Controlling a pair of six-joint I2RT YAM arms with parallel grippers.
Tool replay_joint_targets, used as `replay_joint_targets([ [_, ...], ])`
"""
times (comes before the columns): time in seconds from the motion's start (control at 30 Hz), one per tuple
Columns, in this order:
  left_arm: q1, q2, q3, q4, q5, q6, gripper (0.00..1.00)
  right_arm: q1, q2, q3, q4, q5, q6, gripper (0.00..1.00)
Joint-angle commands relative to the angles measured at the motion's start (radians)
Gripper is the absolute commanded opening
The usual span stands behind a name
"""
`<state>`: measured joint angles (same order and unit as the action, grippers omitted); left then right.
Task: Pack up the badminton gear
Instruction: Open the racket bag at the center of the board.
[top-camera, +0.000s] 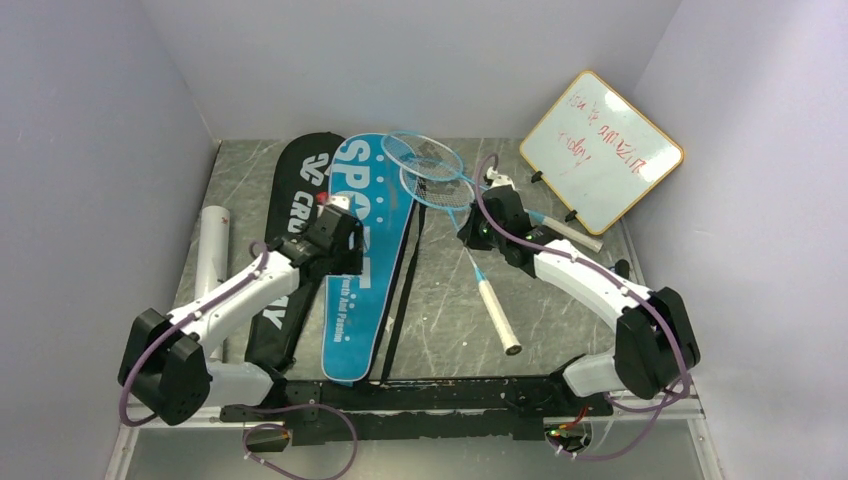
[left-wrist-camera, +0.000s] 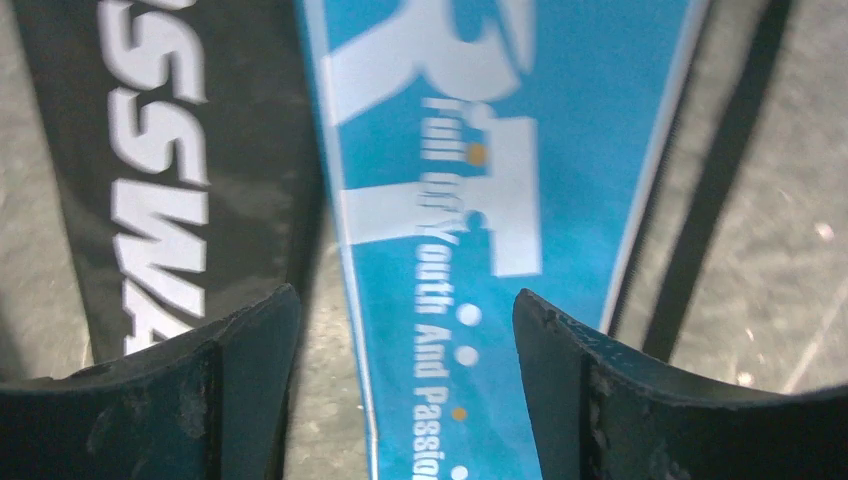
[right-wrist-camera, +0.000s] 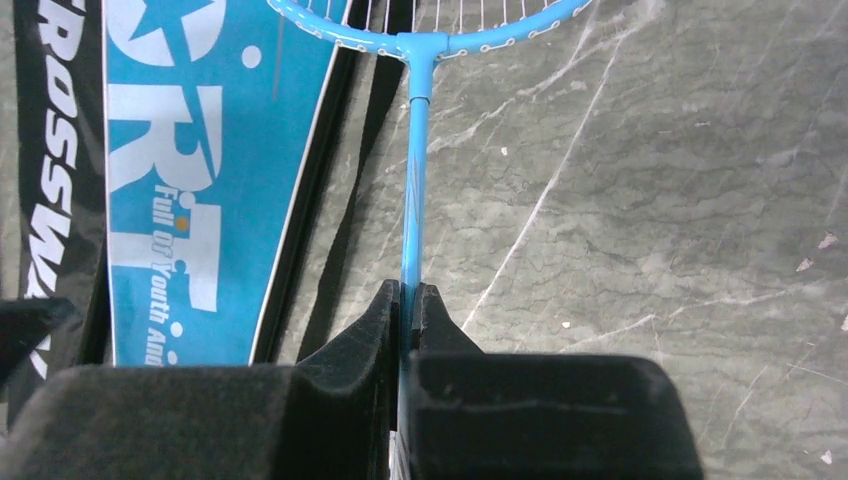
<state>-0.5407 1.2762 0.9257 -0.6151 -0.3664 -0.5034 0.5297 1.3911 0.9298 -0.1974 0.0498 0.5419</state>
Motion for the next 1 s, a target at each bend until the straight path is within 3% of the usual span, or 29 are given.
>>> replay_joint_targets([
  [0.0, -0.13, 0.026, 0.041, 0.07, 0.02, 0.126, 0.78, 0.0, -0.066, 0.0, 0.026, 0.032, -0.008, 0.0],
  [0.1, -0.191, 0.06, 0.019, 0.151, 0.074, 0.156, 0.73, -0.005, -0.064, 0.004, -0.008, 0.099, 0.015, 0.0],
  [0.23, -0.243, 0.134, 0.035, 0.186, 0.079, 0.175, 0.75, -0.025, -0.056, 0.004, -0.021, 0.125, 0.033, 0.0],
  [0.73, -0.3, 0.399, 0.131, 0.19, 0.065, 0.18, 0.71, -0.073, -0.069, -0.015, 0.016, 0.071, 0.039, 0.0],
  [0.97, -0.299, 0.501, 0.129, 0.179, -0.019, 0.135, 0.48, -0.077, -0.084, -0.023, 0.013, 0.035, 0.034, 0.0],
])
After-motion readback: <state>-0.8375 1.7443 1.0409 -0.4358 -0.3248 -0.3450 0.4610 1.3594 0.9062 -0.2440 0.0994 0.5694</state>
